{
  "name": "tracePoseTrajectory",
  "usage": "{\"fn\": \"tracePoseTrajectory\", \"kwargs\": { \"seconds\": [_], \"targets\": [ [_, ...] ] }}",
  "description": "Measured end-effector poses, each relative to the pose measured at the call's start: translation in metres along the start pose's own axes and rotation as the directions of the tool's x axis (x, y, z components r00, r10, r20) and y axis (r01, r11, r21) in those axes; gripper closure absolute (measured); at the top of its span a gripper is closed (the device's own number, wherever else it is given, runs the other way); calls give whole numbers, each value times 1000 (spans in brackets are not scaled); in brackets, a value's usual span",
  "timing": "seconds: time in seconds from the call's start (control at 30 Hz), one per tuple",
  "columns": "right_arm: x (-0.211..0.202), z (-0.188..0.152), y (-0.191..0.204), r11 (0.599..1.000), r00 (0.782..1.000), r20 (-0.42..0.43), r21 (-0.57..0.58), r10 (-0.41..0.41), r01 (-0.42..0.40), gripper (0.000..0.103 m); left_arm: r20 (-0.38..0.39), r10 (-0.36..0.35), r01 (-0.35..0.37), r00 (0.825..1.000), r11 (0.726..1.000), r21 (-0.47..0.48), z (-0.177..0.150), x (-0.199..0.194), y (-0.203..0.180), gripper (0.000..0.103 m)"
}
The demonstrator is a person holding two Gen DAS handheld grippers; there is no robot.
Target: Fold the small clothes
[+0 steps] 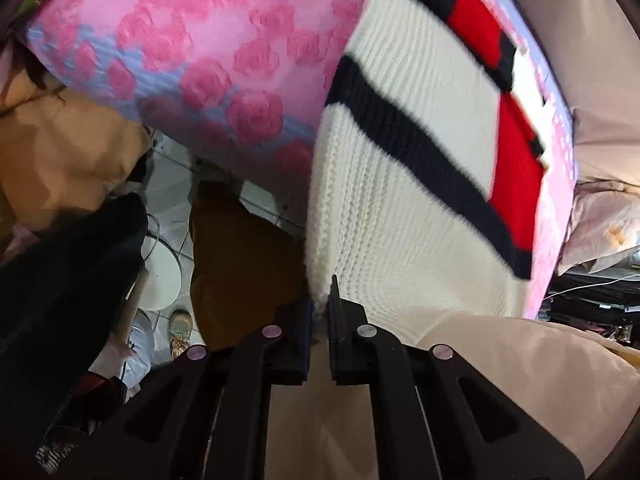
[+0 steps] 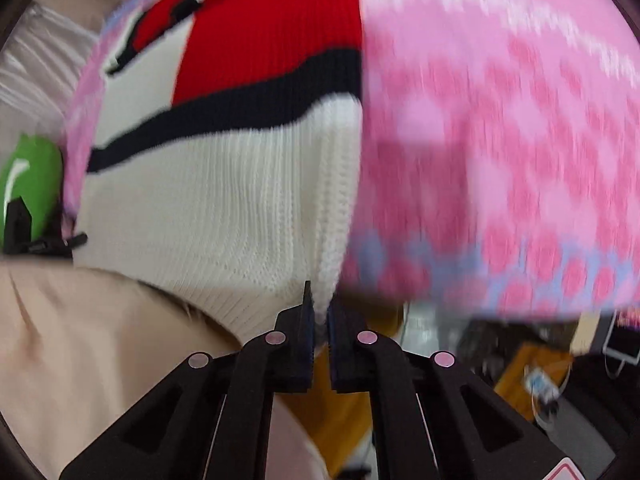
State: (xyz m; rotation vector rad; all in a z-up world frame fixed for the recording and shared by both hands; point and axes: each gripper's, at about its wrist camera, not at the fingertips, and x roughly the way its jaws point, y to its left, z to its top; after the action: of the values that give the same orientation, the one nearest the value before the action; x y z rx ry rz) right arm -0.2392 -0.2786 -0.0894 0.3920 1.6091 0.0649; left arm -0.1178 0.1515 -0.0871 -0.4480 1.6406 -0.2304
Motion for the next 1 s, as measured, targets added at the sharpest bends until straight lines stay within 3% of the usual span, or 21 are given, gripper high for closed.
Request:
{"fn": "tracePoseTrajectory", "kwargs": {
  "seconds": [0.1,0.13,0.2,0.23,0.3,0.4,0.47,0.53,0.63,0.73,0.8,0.87,0.93,0.97,1.0],
  "targets": [
    [-14,-10,14,999,1000,-1,-53,1,-2,99,140,-61,56,988,997,46,42,-38,-27,98],
    [-28,0,18,998,999,53,-68,9,-5,99,186,-85,73,979,995,69,54,-48,-34,98],
    [-58,31,19,998,981,186,-45,56,-49,99,301,-150,110,942,983,147,101,-67,-64,98],
    [-72,47,17,997,965,252,-39,72,-64,99,333,-166,115,928,979,168,117,-71,-75,98],
    [-101,91,11,994,904,412,-22,110,-110,99,392,-186,115,901,974,197,161,-71,-99,97],
    [-114,151,-3,982,827,542,19,147,-187,99,444,-177,99,878,976,194,219,-59,-120,97],
    [-107,193,-19,964,792,587,70,168,-257,99,447,-153,84,881,982,170,249,-42,-125,97],
    [-92,220,-26,942,776,605,118,181,-313,99,445,-122,61,887,987,149,275,-19,-131,97],
    [-65,255,-46,901,768,613,203,188,-383,99,446,-52,-3,893,992,122,303,8,-141,97],
    [-42,279,-64,852,766,610,274,205,-447,99,444,-46,16,895,997,72,309,24,-138,97],
    [-30,293,-73,817,754,617,302,226,-492,99,457,-39,17,889,999,52,316,30,-140,91],
    [-26,300,-74,796,755,612,323,238,-512,96,492,-62,36,868,997,62,312,23,-142,82],
    [-37,302,-71,780,739,628,325,245,-535,90,527,-75,37,847,996,82,303,8,-144,52],
    [-47,299,-67,788,724,647,305,241,-535,87,563,-71,20,823,995,97,294,-2,-144,33],
    [-58,294,-61,807,708,667,273,233,-523,82,592,-72,3,803,993,116,287,-9,-143,25]
  ]
}}
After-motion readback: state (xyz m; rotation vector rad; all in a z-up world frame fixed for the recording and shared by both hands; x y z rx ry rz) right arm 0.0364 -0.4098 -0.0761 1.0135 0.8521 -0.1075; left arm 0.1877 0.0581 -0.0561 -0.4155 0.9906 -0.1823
